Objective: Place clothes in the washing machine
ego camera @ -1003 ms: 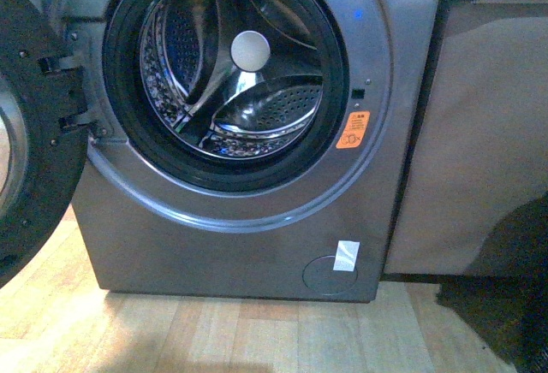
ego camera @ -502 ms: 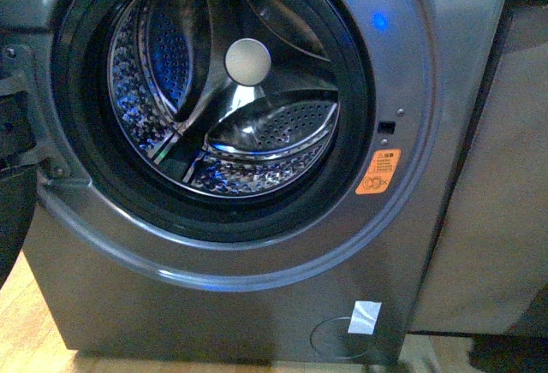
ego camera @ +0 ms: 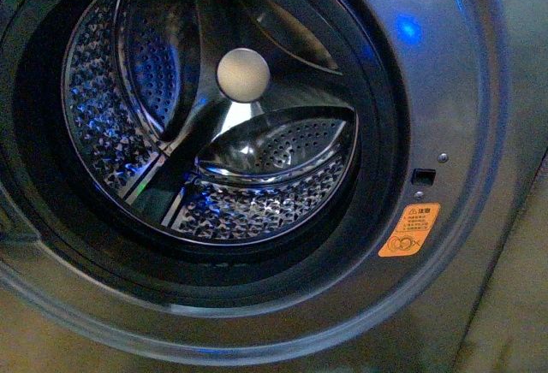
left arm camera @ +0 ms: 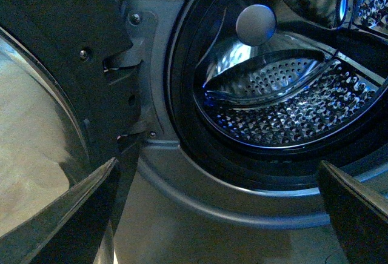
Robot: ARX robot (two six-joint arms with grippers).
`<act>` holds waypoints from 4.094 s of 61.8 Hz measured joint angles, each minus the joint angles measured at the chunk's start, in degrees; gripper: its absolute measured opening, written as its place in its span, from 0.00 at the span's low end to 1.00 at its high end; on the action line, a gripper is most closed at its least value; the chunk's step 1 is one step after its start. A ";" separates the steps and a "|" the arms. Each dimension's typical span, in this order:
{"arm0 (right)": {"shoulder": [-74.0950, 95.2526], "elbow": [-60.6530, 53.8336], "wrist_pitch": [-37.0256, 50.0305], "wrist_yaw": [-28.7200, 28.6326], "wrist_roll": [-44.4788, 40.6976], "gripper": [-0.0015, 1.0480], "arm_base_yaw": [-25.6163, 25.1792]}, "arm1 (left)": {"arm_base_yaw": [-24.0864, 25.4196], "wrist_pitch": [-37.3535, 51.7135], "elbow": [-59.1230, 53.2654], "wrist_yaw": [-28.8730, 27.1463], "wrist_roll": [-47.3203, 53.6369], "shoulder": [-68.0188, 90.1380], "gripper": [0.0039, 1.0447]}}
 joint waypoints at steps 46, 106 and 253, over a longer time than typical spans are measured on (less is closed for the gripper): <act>60.81 30.93 23.34 -62.71 -0.55 0.93 -60.35 | 0.00 0.00 0.00 0.02 0.00 0.00 0.94; 126.35 54.18 9.46 -30.60 -33.59 0.93 -66.73 | 0.00 0.00 0.00 0.02 0.00 0.00 0.94; 129.09 45.22 45.94 -39.60 -22.45 0.03 -67.54 | 0.00 0.00 0.00 0.02 0.00 0.00 0.94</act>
